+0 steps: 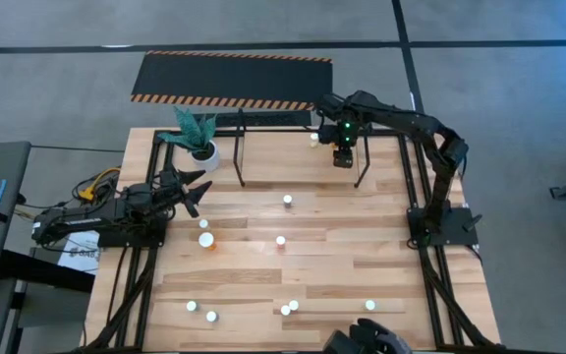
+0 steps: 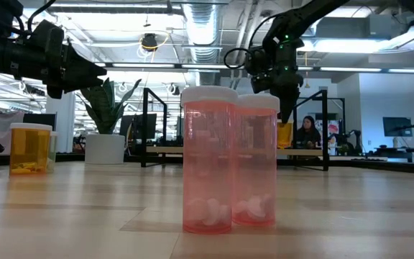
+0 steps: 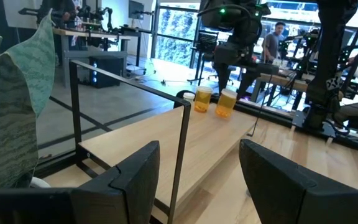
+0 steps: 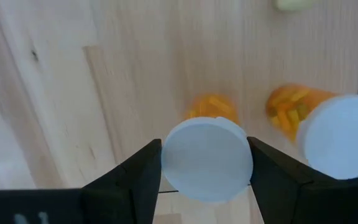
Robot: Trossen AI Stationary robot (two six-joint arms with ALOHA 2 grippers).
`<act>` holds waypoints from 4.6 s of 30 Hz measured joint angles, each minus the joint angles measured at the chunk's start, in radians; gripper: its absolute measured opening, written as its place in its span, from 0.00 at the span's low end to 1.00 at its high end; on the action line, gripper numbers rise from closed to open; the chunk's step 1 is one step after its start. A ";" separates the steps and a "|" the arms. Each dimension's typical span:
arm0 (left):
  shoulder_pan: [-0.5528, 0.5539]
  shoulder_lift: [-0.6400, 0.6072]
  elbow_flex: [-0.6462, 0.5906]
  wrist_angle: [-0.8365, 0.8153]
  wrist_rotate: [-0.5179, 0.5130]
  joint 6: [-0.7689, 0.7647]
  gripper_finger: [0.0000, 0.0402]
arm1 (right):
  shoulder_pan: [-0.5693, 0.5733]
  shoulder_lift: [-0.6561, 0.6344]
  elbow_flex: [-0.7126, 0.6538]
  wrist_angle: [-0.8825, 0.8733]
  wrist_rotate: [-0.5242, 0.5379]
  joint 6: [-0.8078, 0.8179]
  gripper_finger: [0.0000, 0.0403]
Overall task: Pick and place medicine bottles onto shelf by color
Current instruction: Put the pill bottle on the shelf
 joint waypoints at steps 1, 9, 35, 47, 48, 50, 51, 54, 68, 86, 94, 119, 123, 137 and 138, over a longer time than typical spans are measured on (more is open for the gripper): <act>0.000 0.000 0.000 0.000 0.000 0.000 0.52 | -0.002 0.002 0.000 -0.001 -0.002 -0.009 0.56; 0.000 0.000 0.000 0.000 0.000 0.000 0.52 | -0.004 0.010 0.000 0.012 -0.014 -0.033 0.56; 0.000 0.000 0.000 0.000 0.000 0.000 0.52 | -0.006 0.010 0.000 0.011 -0.016 -0.083 0.56; 0.000 0.000 0.000 0.000 0.000 0.000 0.52 | -0.011 0.010 0.000 0.012 -0.018 -0.111 0.57; 0.000 0.000 0.000 0.000 0.000 0.000 0.52 | -0.011 0.010 0.000 0.012 -0.018 -0.112 0.58; 0.000 0.000 0.000 0.000 0.000 0.000 0.52 | -0.014 0.010 0.000 0.011 -0.018 -0.112 0.59; 0.000 0.000 0.000 0.000 0.000 0.000 0.52 | -0.018 0.010 0.000 0.011 -0.018 -0.112 0.59; 0.000 0.000 0.000 0.000 0.000 0.000 0.52 | -0.023 0.010 0.000 0.011 -0.018 -0.113 0.60; 0.000 0.000 0.000 0.000 0.000 0.000 0.52 | -0.026 0.010 0.000 0.025 -0.038 -0.121 0.60; 0.000 0.000 0.000 0.000 0.000 0.000 0.52 | -0.025 0.010 0.000 0.029 -0.042 -0.120 0.60; 0.000 0.000 0.000 0.000 0.000 0.000 0.52 | -0.025 0.010 0.000 0.021 -0.046 -0.120 0.60; 0.000 0.000 0.000 0.000 0.000 0.000 0.52 | -0.039 0.076 -0.001 -0.008 -0.063 -0.111 0.60; 0.000 0.000 0.000 0.000 0.000 0.000 0.52 | -0.038 0.076 -0.001 -0.007 -0.062 -0.111 0.60; 0.000 0.000 0.000 0.000 0.000 0.000 0.52 | -0.038 0.076 -0.001 0.009 -0.041 -0.075 0.60; 0.000 0.000 0.000 0.000 0.000 0.000 0.52 | -0.038 0.076 -0.001 0.009 -0.041 -0.075 0.60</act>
